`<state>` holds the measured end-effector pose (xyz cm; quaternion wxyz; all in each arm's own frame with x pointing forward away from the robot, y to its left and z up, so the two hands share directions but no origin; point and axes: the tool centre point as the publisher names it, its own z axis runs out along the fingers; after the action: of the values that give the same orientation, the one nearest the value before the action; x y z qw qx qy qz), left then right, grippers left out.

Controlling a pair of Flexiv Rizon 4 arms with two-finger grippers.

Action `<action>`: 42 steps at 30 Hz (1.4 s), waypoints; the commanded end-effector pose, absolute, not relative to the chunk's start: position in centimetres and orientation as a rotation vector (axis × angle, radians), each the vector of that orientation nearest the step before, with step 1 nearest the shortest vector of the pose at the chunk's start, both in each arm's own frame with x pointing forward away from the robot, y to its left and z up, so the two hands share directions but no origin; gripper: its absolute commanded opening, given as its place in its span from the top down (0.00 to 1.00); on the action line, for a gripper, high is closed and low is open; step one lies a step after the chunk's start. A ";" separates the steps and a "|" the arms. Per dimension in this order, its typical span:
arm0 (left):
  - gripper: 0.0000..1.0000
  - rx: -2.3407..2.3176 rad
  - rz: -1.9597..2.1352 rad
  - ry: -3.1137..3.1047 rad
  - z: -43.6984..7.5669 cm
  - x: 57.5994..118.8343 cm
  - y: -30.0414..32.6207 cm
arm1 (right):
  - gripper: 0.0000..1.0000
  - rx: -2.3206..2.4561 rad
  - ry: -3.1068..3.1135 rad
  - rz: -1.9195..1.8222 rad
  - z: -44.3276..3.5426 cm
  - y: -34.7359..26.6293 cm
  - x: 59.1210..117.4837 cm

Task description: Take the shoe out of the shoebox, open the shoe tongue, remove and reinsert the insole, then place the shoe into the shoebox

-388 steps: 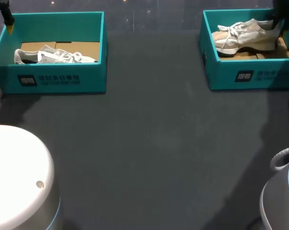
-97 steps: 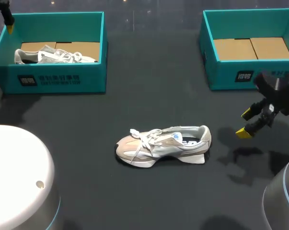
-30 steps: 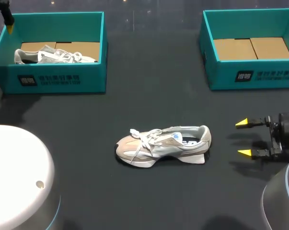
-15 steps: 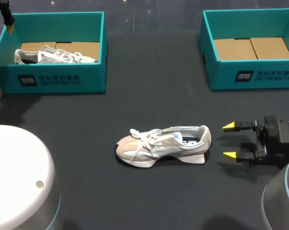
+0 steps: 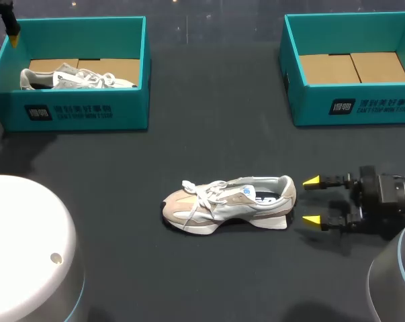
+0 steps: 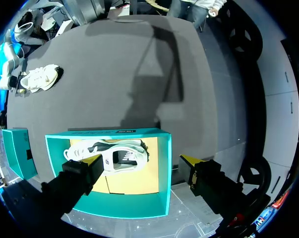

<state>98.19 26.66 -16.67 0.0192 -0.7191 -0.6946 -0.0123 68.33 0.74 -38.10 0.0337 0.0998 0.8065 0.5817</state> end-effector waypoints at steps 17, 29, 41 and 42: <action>0.00 -2.232 -0.041 -2.153 -16.6 98.2 26.7 | 0.00 0.228 2.480 1.808 -39.5 3.9 69.9; 0.00 -2.232 -0.041 -2.153 -16.6 98.2 26.7 | 0.00 0.162 2.462 1.809 -39.9 5.7 70.2; 0.00 -2.232 -0.041 -2.153 -16.6 98.2 26.7 | 0.00 0.115 2.466 1.812 -40.4 7.3 70.3; 0.00 -2.232 -0.041 -2.153 -16.6 98.2 26.7 | 0.00 0.113 2.466 1.812 -40.4 7.4 70.3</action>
<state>98.19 26.66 -16.67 0.0192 -0.7191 -0.6946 -0.0123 70.17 6.90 -40.08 0.0399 0.0371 0.8042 0.5918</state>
